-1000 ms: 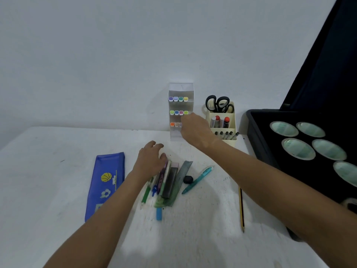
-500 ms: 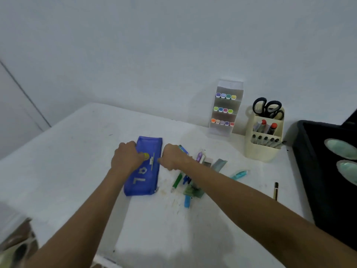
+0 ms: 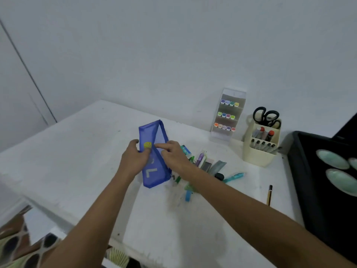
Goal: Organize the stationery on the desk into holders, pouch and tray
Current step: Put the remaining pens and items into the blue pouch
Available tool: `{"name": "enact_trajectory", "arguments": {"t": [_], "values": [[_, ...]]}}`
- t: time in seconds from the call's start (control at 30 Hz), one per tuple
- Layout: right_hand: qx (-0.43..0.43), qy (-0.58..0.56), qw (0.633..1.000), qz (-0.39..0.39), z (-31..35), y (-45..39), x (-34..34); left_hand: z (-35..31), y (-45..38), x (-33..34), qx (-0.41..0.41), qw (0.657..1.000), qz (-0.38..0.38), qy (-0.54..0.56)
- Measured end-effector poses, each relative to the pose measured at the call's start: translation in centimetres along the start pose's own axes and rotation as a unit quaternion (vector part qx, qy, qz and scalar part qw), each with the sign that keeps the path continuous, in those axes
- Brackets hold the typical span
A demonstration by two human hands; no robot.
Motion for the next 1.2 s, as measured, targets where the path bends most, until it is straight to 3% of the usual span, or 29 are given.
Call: {"name": "enact_trajectory", "arguments": {"t": [0.17,0.4,0.6,0.77,0.9,0.97,1.07,1.2], "values": [[-0.045,-0.055,0.994,-0.077,0.8,3.1,-6.3,-4.7,1.6,2.1,0.01,0.994,0.047,0.1],[-0.112,-0.008,0.973,-0.203,0.5,10.5,-16.8,-13.0,5.7,11.0,0.005,0.953,0.24,0.186],[-0.044,-0.001,0.944,-0.326,-5.1,16.9,-24.3,-16.6,9.1,17.6,0.034,0.937,0.294,0.185],[0.039,0.061,0.934,-0.351,-9.3,22.5,-27.7,-15.6,11.6,21.9,0.053,0.93,0.357,0.066],[0.101,0.126,0.926,-0.342,-11.5,23.8,-29.6,-14.7,13.3,24.3,0.042,0.928,0.364,0.066],[0.106,0.155,0.926,-0.328,-11.8,23.3,-29.9,-14.3,14.2,25.9,0.062,0.929,0.364,0.004],[0.102,0.188,0.929,-0.303,-12.0,22.3,-30.0,-14.1,16.0,28.7,0.171,0.885,0.384,-0.197],[0.086,0.197,0.932,-0.293,-11.9,21.5,-29.8,-14.2,17.4,29.9,0.217,0.855,0.378,-0.28]]}}
Point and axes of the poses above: each hand's wrist, its own y-axis away from the middle knuckle, its own x-axis out of the palm, z = x × y, the point moved 8 cm from there along -y, towards the middle knuckle, and after that the axes turned 10 degrees about x, right-handed, at the moved point
